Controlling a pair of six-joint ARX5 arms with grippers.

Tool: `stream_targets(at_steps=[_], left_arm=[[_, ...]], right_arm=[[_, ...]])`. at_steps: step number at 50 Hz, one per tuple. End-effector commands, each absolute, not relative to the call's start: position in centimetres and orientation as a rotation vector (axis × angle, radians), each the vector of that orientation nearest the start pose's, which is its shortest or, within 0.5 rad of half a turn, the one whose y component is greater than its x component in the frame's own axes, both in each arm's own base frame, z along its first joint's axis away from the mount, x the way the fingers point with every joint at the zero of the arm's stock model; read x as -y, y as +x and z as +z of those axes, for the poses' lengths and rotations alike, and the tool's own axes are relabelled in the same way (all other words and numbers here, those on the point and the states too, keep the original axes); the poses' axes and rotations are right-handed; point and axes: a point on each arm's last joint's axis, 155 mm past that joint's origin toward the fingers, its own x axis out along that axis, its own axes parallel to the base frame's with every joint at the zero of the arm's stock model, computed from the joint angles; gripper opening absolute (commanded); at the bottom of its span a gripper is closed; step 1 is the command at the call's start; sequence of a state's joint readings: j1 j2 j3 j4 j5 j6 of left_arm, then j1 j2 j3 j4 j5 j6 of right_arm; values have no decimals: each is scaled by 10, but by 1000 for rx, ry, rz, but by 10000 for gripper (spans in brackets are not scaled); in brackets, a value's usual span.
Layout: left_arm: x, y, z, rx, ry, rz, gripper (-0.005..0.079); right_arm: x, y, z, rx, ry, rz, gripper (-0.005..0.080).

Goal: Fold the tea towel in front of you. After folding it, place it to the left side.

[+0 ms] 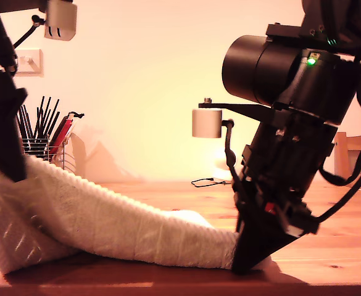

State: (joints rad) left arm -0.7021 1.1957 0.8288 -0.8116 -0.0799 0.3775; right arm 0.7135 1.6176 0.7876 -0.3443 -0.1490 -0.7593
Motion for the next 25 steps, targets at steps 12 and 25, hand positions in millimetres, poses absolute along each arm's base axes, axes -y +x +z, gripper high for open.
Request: stream_targets(at_steps=[12, 25], left_arm=[[165, 188, 79, -1099, 735, -852, -20], [168, 154, 75, -1214, 665, -966, -20]], right_arm=[[-241, 246, 27, -801, -977, 1149, -13], [-242, 246, 53, -808, -976, 1154, -13]])
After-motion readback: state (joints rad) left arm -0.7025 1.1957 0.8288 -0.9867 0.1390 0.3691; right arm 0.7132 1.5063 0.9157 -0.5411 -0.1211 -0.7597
